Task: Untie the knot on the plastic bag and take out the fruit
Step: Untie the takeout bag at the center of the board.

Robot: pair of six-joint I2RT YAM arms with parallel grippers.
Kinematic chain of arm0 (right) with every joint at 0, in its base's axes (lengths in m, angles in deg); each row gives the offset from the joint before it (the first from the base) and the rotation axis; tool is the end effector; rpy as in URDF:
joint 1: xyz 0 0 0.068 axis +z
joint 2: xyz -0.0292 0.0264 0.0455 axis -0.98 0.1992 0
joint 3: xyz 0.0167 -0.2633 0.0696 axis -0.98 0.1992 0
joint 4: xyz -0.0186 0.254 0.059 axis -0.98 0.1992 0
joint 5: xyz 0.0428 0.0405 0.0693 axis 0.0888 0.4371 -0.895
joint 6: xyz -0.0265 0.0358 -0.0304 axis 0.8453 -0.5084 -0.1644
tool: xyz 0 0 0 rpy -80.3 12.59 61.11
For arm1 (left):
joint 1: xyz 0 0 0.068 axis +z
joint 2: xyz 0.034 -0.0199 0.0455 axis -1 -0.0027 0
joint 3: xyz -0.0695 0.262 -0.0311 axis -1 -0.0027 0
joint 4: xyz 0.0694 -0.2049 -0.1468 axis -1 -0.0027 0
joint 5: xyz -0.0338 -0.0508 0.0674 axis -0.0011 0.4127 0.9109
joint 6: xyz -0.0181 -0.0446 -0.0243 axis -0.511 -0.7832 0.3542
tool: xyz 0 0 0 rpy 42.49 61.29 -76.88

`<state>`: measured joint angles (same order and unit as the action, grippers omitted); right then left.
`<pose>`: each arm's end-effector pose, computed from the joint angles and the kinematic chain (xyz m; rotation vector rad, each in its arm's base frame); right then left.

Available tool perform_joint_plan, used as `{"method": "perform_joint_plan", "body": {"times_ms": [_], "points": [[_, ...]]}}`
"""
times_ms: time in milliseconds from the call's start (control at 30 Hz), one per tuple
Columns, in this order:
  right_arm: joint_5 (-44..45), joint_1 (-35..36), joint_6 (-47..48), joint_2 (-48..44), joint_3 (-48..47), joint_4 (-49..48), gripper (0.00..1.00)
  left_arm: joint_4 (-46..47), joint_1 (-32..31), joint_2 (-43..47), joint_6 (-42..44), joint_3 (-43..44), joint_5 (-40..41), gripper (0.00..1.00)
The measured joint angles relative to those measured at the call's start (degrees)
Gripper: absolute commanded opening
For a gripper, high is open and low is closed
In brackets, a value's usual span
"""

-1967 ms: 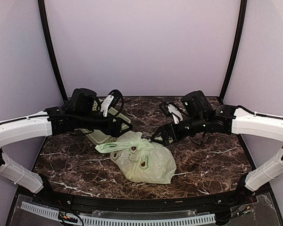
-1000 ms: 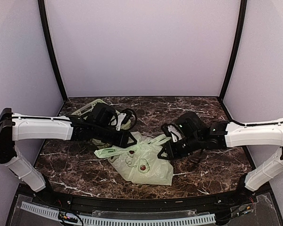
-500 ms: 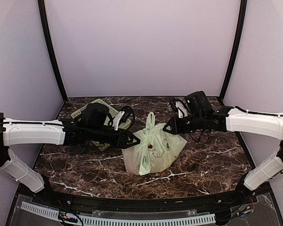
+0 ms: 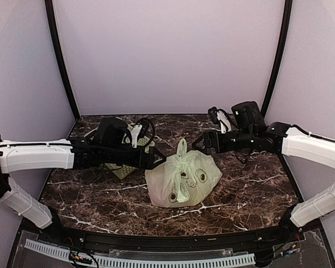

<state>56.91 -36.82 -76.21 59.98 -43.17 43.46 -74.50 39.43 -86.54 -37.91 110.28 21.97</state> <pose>0.2158 0.2017 0.2939 -0.4740 2.2306 0.8504 0.1983 -0.2483 0.2730 0.4787 2.1376 -1.0117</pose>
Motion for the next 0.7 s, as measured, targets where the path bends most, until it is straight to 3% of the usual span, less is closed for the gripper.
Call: {"method": "perform_joint_plan", "body": {"times_ms": [167,367,700], "points": [[-0.5,1.5,-1.1,-0.8,0.8,-0.4,0.93,0.3,0.0,-4.4,-1.3,1.6,-0.9,0.95],[-1.1,3.8,-5.1,1.1,4.2,-0.5,0.8,1.3,0.0,-8.8,-2.0,3.0,-2.2,0.92],[-1.4,4.1,-8.1,7.3,4.3,-0.7,0.8,2.5,0.0,-11.1,-2.6,4.0,-2.8,0.83]]}}
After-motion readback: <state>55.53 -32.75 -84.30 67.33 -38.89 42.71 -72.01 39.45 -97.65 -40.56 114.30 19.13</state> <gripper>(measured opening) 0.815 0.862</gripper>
